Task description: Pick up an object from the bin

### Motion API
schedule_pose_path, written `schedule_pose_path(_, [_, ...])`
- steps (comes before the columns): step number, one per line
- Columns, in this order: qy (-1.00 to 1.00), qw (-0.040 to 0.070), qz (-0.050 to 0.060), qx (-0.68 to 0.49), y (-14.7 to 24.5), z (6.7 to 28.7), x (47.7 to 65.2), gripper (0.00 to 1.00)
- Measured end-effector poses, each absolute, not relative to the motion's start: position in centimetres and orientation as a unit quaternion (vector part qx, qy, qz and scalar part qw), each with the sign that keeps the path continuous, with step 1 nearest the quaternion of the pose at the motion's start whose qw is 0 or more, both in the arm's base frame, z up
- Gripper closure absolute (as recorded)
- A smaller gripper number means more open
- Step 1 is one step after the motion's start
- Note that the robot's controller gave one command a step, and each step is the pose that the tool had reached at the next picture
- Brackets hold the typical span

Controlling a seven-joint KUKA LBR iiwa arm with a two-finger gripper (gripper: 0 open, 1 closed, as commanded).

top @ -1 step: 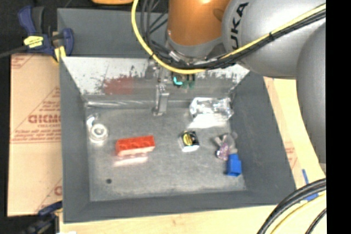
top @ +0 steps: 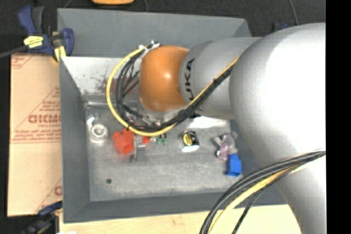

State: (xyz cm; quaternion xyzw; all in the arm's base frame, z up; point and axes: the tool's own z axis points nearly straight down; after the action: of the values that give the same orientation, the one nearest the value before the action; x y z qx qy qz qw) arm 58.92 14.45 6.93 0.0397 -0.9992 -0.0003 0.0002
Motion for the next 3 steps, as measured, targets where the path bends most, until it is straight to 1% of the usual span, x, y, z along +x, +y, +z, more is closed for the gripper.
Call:
schedule_pose_path(1, [-1.000, -0.003, -0.001, 0.007, 13.8, 10.2, 58.7, 0.00])
schedule_pose_path(2, [-1.000, -0.002, -0.001, -0.031, 12.1, 11.6, 58.2, 0.00])
schedule_pose_path(3, [-1.000, 0.000, 0.001, -0.019, 12.5, 6.8, 59.4, 0.00])
